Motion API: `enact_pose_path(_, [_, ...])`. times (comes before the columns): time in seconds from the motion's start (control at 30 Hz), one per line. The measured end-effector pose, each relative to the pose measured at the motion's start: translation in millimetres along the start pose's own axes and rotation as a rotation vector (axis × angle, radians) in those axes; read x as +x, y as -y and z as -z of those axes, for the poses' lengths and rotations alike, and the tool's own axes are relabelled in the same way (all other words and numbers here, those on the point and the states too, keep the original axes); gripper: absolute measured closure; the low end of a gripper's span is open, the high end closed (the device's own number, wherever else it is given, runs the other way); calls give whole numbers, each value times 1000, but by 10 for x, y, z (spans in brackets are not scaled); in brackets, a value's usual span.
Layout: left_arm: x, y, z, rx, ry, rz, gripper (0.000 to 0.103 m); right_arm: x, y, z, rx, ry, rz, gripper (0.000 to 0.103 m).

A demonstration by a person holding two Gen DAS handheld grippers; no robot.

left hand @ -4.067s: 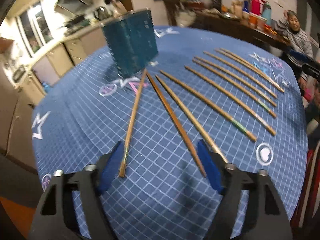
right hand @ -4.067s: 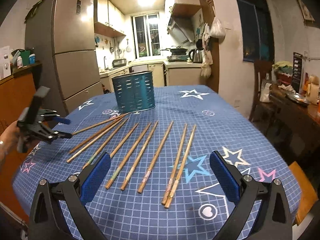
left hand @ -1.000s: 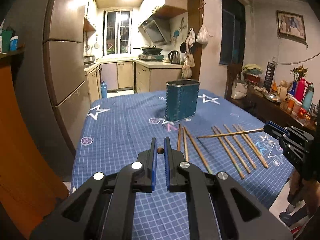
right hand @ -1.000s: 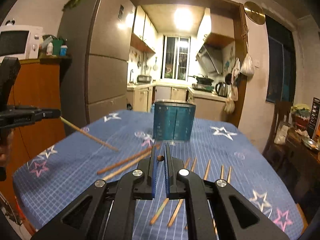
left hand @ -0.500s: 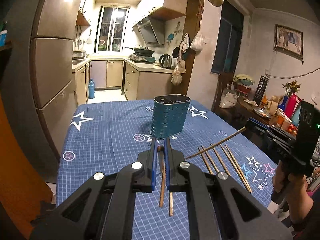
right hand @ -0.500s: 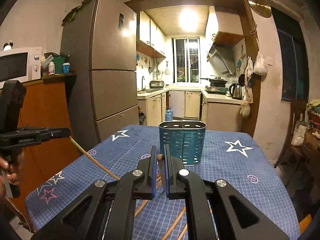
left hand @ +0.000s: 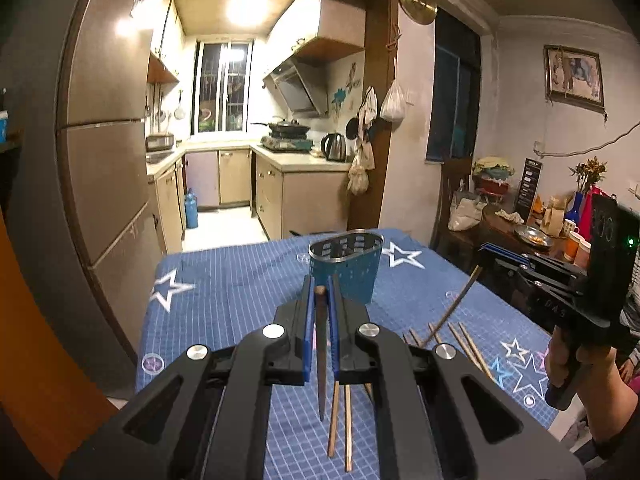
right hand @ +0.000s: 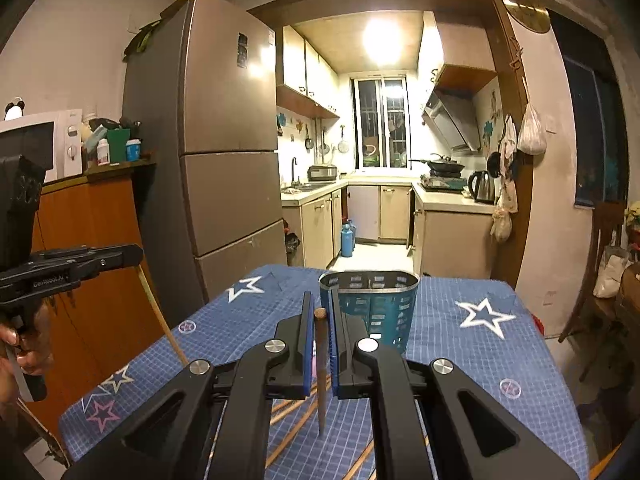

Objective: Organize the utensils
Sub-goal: 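Lower the chopstick into the teal holder and open the left tool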

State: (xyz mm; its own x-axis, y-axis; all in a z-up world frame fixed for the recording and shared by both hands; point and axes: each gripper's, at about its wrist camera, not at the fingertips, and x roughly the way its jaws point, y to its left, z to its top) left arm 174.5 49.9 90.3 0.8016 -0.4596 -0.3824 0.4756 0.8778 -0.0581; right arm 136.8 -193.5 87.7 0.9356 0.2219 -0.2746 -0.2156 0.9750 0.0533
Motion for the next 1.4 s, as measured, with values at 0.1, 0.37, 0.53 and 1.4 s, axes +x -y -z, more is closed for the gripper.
enact_pose_path(0.1, [38,57,-108,6,13,9,98,33,64,-119,-3,3,9,95])
enact_pose_path(0.37, [215,218,-585,27,53,30,98,121,321,-554,-1,25,46,95])
enact_pose_path(0.53, [302,300,-1083,31,124,23,98,181,455,-1144,-6,84,74,95])
enact_pose_path(1.4, [2213,184,-1041,17,-26,-68,97,2160,1037,-1183,25,-94,166,95])
